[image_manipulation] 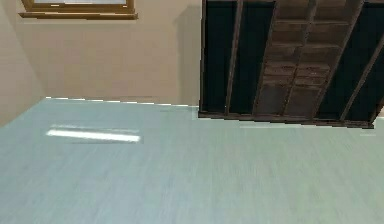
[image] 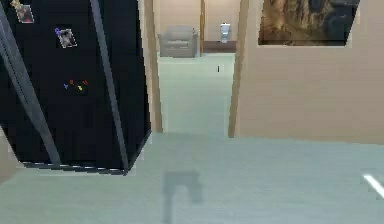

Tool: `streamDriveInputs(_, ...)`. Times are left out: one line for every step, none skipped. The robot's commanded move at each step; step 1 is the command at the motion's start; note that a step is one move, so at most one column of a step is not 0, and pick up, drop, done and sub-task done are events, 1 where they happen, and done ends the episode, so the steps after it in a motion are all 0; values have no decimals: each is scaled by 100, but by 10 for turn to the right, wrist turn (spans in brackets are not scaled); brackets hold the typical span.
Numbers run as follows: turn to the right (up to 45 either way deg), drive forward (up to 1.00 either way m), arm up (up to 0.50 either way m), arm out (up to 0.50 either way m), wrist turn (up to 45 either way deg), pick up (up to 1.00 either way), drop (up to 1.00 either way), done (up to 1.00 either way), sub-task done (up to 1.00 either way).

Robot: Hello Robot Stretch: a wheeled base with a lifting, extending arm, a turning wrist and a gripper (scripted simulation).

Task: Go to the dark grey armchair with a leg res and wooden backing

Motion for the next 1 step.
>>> streamDriveInputs(0, 100, 0, 0, 0, 0, 0, 0, 0)
